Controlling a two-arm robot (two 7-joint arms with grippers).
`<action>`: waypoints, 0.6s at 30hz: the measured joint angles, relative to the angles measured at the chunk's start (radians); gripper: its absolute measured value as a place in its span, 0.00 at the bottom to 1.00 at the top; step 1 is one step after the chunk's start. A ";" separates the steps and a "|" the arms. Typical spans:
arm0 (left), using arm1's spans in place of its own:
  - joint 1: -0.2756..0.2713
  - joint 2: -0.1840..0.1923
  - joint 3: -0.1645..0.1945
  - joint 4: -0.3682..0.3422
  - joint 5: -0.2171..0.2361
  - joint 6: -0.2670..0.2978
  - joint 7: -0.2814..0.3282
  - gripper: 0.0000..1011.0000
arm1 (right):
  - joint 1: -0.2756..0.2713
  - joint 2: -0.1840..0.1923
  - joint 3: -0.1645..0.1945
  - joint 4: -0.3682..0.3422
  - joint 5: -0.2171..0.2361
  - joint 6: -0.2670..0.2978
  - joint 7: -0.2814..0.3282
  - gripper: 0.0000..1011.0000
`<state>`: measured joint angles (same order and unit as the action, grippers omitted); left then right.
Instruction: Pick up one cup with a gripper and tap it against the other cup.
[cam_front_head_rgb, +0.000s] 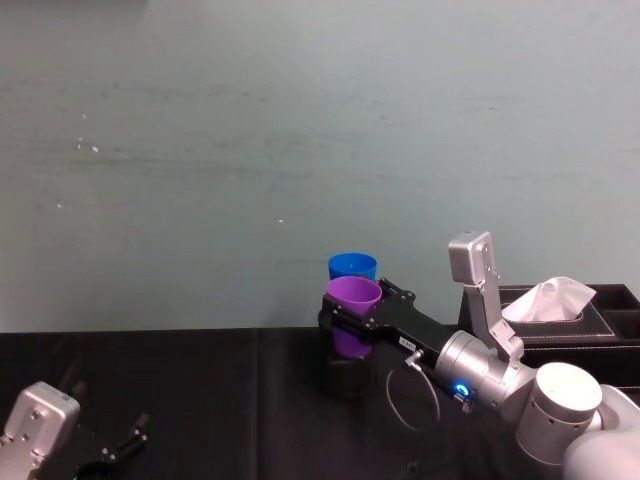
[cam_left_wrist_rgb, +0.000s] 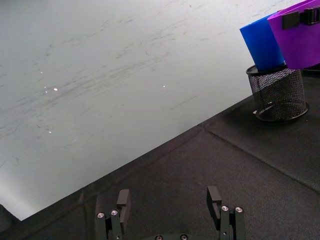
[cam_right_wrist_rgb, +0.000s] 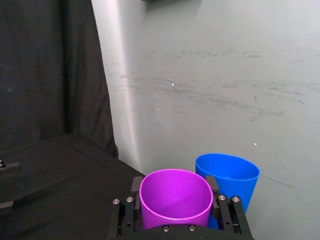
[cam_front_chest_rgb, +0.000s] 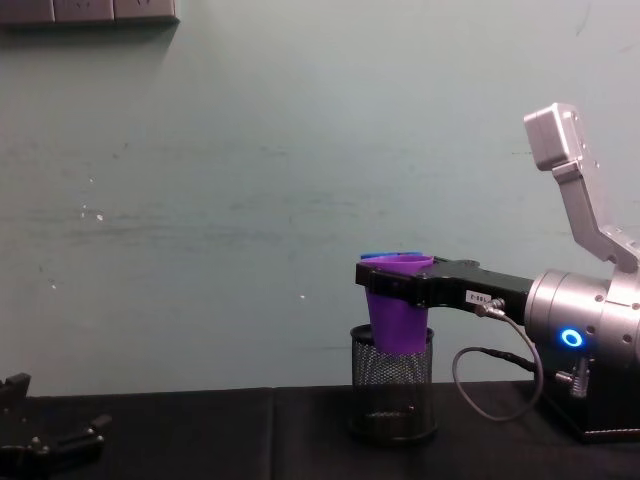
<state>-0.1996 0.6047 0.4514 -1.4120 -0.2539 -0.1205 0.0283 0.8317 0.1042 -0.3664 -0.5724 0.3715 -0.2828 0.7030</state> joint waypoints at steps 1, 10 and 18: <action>0.000 0.000 0.000 0.000 0.000 0.000 0.000 0.99 | 0.000 0.000 0.000 0.000 0.000 0.000 0.000 0.75; 0.000 0.000 0.000 0.000 0.000 0.000 0.000 0.99 | 0.000 0.000 0.000 0.000 0.000 0.000 0.000 0.75; 0.000 0.000 0.000 0.000 0.000 0.000 0.000 0.99 | 0.000 0.000 0.000 0.000 0.000 0.000 0.000 0.75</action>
<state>-0.1995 0.6047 0.4514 -1.4120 -0.2539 -0.1205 0.0283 0.8317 0.1042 -0.3664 -0.5724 0.3715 -0.2828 0.7030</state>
